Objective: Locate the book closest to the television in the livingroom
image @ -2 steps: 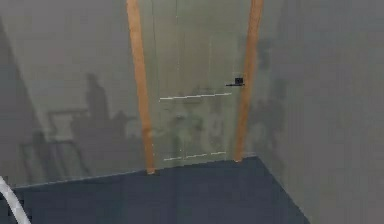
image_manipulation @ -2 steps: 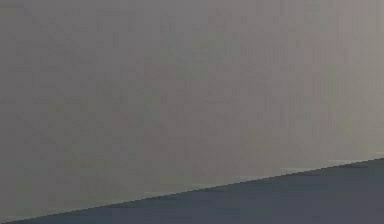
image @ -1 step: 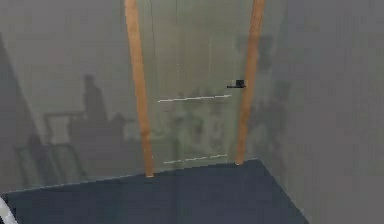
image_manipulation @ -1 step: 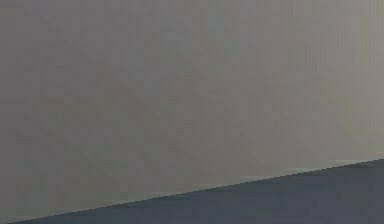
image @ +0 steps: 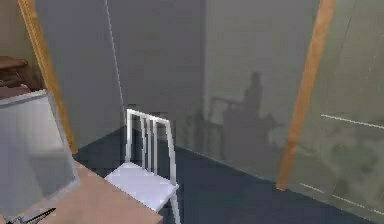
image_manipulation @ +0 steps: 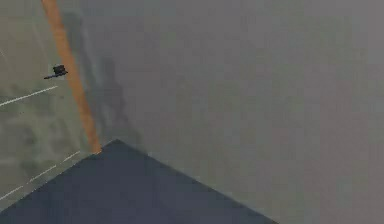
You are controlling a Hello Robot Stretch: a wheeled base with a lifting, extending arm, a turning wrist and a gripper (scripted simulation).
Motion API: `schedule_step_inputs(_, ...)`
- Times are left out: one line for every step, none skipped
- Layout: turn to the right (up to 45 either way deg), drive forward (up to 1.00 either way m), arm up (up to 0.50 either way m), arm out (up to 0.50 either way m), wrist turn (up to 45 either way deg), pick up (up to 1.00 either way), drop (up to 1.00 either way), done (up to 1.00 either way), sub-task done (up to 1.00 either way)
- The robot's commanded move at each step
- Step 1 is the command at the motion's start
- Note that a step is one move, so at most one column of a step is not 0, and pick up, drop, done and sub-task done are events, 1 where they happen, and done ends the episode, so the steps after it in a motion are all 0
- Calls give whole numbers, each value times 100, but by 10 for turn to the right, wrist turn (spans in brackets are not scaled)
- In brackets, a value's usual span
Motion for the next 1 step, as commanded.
schedule_step_inputs(-450, 0, 0, 0, 0, 0, 0, 0, 0)
